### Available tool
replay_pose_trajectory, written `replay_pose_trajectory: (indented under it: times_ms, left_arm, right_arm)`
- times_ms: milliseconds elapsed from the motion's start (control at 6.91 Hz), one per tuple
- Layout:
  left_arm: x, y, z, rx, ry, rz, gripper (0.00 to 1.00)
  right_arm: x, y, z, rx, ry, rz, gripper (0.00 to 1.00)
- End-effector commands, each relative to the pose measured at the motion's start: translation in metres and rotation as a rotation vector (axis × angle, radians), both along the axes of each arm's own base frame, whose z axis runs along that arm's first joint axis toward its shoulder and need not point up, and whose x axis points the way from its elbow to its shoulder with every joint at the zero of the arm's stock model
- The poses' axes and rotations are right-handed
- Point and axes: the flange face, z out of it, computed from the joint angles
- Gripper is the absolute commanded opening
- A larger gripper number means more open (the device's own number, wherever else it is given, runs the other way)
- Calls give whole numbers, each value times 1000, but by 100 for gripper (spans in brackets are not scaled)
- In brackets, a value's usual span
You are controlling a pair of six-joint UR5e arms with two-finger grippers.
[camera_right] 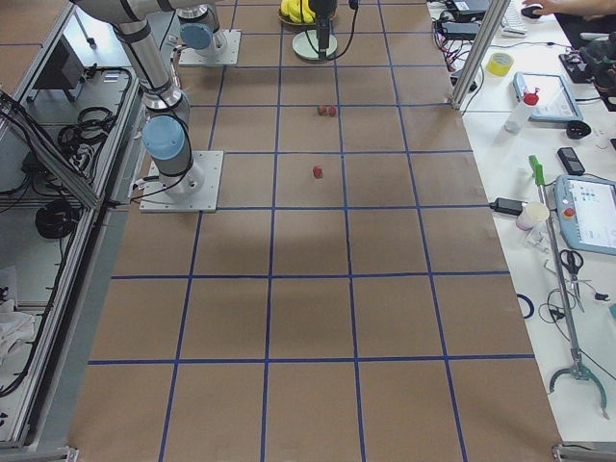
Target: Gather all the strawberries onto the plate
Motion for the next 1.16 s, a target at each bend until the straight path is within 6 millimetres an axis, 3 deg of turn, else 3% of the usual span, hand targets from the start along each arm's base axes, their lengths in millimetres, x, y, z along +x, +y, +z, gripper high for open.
replay_pose_trajectory:
  times_ms: [0, 723, 1013]
  left_arm:
    - [0, 0, 1, -3, 1, 1, 100]
    - [0, -2, -1, -3, 1, 1, 100]
    - [0, -2, -2, -3, 1, 1, 100]
  right_arm:
    - [0, 0, 0, 0, 3, 1, 100]
    - [0, 0, -1, 2, 1, -8, 100]
    - [4, -10, -9, 5, -11, -12, 100]
